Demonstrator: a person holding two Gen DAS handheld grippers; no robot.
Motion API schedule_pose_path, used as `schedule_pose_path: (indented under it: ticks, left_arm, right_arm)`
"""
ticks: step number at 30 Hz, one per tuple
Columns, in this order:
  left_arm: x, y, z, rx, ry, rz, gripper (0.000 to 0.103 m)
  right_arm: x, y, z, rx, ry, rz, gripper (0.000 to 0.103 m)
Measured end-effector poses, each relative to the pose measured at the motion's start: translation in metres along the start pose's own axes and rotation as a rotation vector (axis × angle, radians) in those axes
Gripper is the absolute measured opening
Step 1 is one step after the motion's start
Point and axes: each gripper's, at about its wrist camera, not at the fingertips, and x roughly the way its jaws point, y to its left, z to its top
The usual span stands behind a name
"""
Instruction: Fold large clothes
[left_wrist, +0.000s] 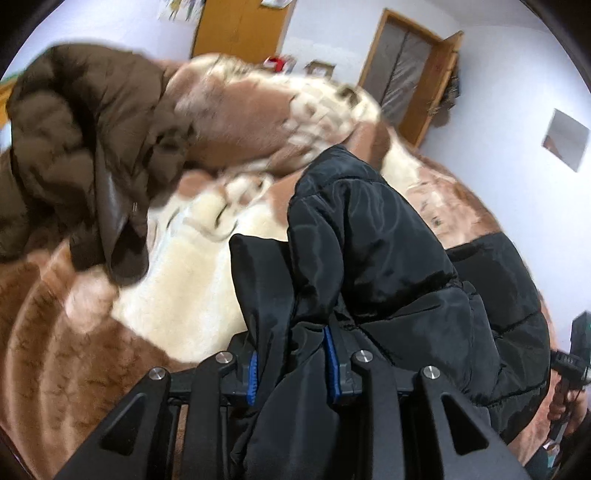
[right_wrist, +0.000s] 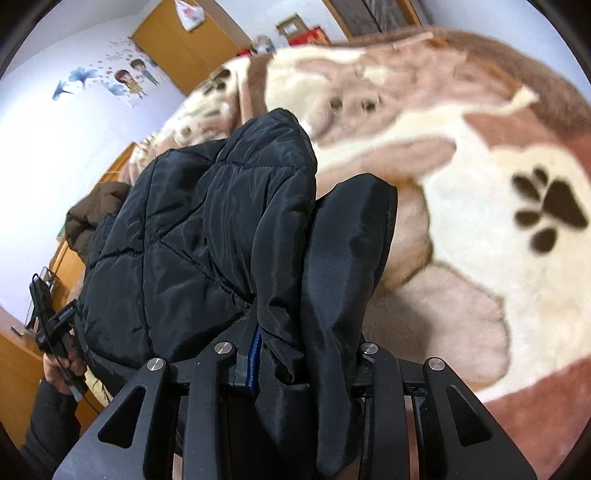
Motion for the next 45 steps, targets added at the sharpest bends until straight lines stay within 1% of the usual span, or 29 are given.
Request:
schedule_pose_path:
  ticks: [1,2,3,4,5,6,7,9,12,13,16,17,19,21,23,24,26,27,28,30,32,35,38,41,45]
  left_arm:
    - [0.016,0.007,-0.008,-0.013,0.035,0.021,0.032]
    - [0.036,0.015,-0.019,-0.036,0.088,0.059,0.032]
    - [0.049,0.022,-0.03,-0.056,0.123,0.099,0.034]
    - [0.06,0.031,-0.04,-0.083,0.142,0.115,0.038]
    - [0.064,0.04,-0.05,-0.131,0.141,0.108,0.041]
    - [0.064,0.046,-0.057,-0.171,0.13,0.101,0.046]
    - [0.062,0.05,-0.06,-0.192,0.115,0.095,0.049]
    - [0.057,0.05,-0.061,-0.184,0.107,0.104,0.051]
    - [0.04,0.047,-0.057,-0.161,0.09,0.143,0.051]
    - [0.033,0.047,-0.055,-0.159,0.073,0.15,0.051]
    - [0.01,0.045,-0.051,-0.159,0.029,0.174,0.05]
    - [0.003,0.04,-0.051,-0.153,0.012,0.17,0.05]
    - [-0.006,0.028,-0.048,-0.13,-0.017,0.151,0.05]
    - [-0.01,0.01,-0.049,-0.095,-0.033,0.116,0.05]
    - [-0.005,-0.012,-0.053,-0.051,-0.031,0.07,0.05]
    - [0.001,-0.022,-0.055,-0.025,-0.022,0.061,0.05]
    - [0.02,-0.04,-0.062,0.032,0.019,0.062,0.05]
    - [0.029,-0.046,-0.066,0.051,0.035,0.069,0.051]
    - [0.037,-0.05,-0.07,0.066,0.043,0.083,0.051]
    - [0.047,-0.051,-0.072,0.061,0.04,0.091,0.051]
    - [0.047,-0.049,-0.068,0.035,0.043,0.086,0.051]
    - [0.035,-0.053,-0.069,0.04,0.034,0.102,0.051]
    - [0.012,-0.063,-0.076,0.058,0.008,0.096,0.051]
    - [-0.016,-0.079,-0.092,0.066,-0.01,0.079,0.051]
    - [-0.046,-0.103,-0.115,0.07,-0.012,0.064,0.051]
  right_arm:
    - [0.013,-0.008,-0.006,0.023,0.033,-0.017,0.035]
    - [0.028,-0.017,-0.013,0.044,0.075,-0.045,0.039]
    - [0.038,-0.028,-0.022,0.069,0.101,-0.067,0.042]
    - [0.04,-0.034,-0.026,0.09,0.097,-0.06,0.049]
    - [0.038,-0.042,-0.03,0.119,0.08,-0.037,0.055]
    - [0.036,-0.046,-0.03,0.132,0.077,-0.023,0.056]
    - [0.034,-0.047,-0.03,0.131,0.08,-0.02,0.059]
    - [0.027,-0.045,-0.027,0.108,0.088,-0.039,0.06]
    - [0.012,-0.037,-0.022,0.086,0.074,-0.069,0.06]
    - [0.006,-0.031,-0.023,0.077,0.06,-0.085,0.06]
    - [-0.021,-0.016,-0.023,0.012,-0.036,-0.178,0.06]
    - [-0.03,-0.006,-0.022,-0.021,-0.082,-0.214,0.06]
    - [-0.041,0.008,-0.022,-0.064,-0.128,-0.23,0.06]
    - [-0.041,0.022,-0.022,-0.113,-0.139,-0.225,0.06]
    - [-0.026,0.037,-0.024,-0.181,-0.111,-0.231,0.06]
    - [-0.016,0.04,-0.027,-0.21,-0.084,-0.239,0.06]
    - [0.009,0.035,-0.035,-0.24,0.001,-0.266,0.06]
    - [0.021,0.032,-0.038,-0.251,0.035,-0.296,0.06]
    - [0.032,0.026,-0.042,-0.256,0.053,-0.307,0.06]
    - [0.035,0.021,-0.043,-0.241,0.049,-0.299,0.06]
    - [0.032,0.022,-0.043,-0.244,0.046,-0.306,0.06]
    - [0.017,0.03,-0.043,-0.264,0.035,-0.325,0.06]
    - [-0.004,0.046,-0.052,-0.299,-0.004,-0.311,0.06]
    - [-0.022,0.059,-0.067,-0.333,-0.031,-0.3,0.06]
    - [-0.046,0.073,-0.092,-0.354,-0.057,-0.288,0.06]
